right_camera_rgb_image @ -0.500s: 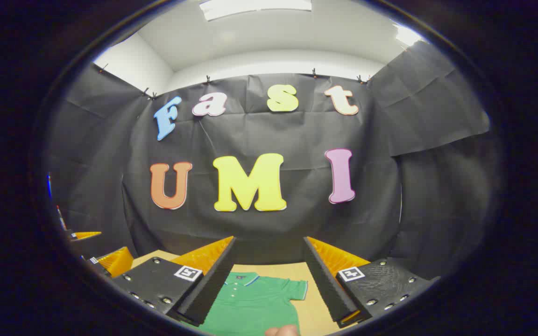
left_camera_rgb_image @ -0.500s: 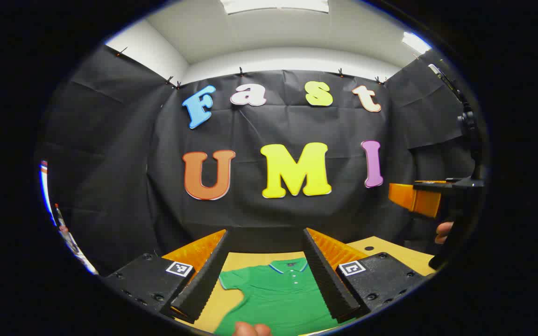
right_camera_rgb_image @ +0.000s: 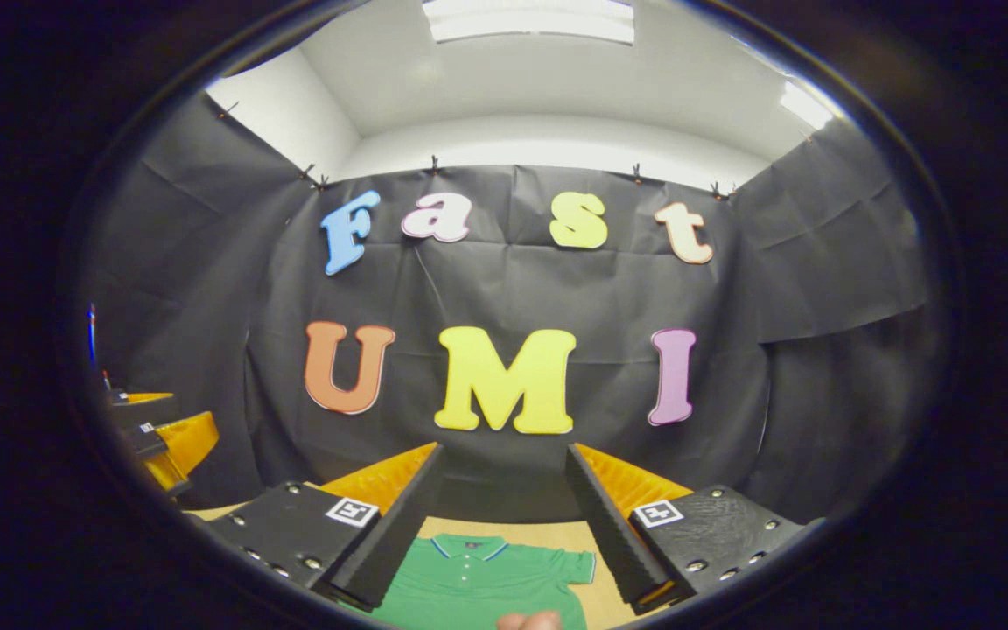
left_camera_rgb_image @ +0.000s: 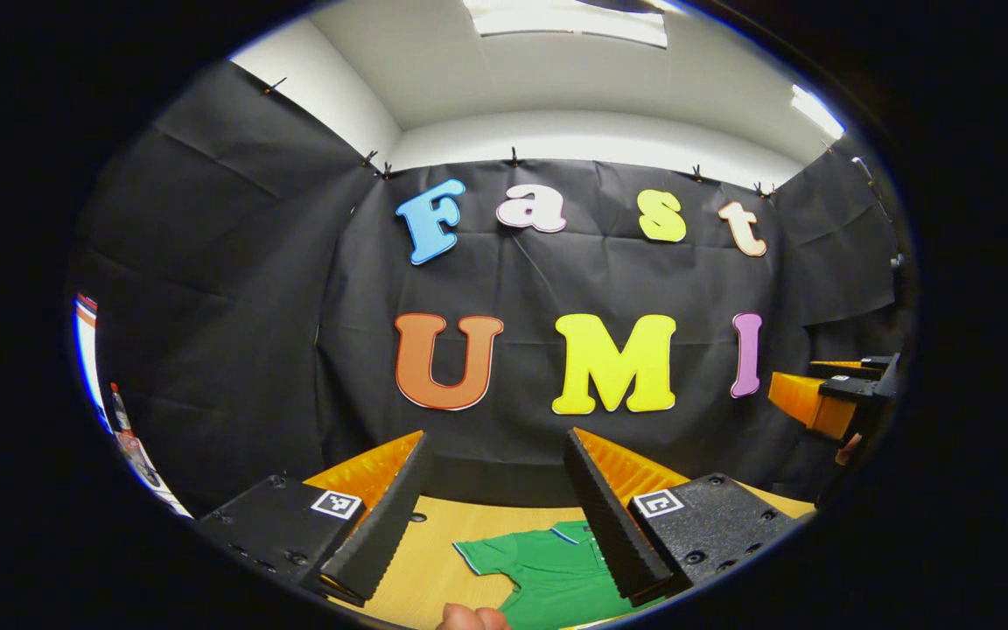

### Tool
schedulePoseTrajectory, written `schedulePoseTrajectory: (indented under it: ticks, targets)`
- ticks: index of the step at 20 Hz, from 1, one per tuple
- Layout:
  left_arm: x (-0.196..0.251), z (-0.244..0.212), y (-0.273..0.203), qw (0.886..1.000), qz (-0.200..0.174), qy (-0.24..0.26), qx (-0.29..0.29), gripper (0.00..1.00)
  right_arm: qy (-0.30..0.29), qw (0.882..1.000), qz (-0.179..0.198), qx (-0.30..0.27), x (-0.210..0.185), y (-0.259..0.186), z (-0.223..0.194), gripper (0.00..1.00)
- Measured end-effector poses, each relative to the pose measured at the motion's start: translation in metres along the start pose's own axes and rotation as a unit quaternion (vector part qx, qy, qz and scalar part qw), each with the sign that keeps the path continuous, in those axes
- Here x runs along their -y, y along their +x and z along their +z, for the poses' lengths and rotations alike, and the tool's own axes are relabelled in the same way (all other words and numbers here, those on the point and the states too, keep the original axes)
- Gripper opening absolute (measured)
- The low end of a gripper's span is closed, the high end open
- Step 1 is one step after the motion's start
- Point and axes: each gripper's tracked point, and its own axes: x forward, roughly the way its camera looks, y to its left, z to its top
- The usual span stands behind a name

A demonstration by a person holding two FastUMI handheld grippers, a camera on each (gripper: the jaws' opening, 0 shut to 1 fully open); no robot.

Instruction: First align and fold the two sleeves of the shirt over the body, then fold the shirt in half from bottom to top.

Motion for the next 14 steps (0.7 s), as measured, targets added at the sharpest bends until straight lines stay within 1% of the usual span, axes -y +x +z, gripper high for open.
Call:
schedulePoseTrajectory:
  ticks: [2, 6, 8, 10, 14]
  targets:
    - [0.002, -0.009, 0.002, 1.000, -0.006, -0.002, -0.012, 0.96, 0.003, 1.000, -0.012, 0.000, 0.006, -0.002, -0.001, 0.89]
    - [0.008, -0.015, 0.002, 1.000, -0.015, -0.004, -0.019, 0.96, 0.015, 1.000, -0.023, -0.004, 0.014, -0.002, -0.005, 0.89]
    - [0.009, -0.020, 0.002, 1.000, -0.014, -0.007, -0.024, 0.96, 0.020, 1.000, -0.022, -0.004, 0.015, -0.001, -0.009, 0.89]
    - [0.009, -0.027, 0.001, 0.999, -0.009, -0.011, -0.032, 0.97, 0.019, 0.999, -0.022, -0.016, 0.017, 0.000, -0.020, 0.89]
    - [0.010, -0.035, -0.003, 0.999, -0.005, -0.023, -0.044, 0.97, 0.021, 0.999, -0.010, -0.033, 0.012, 0.001, -0.031, 0.89]
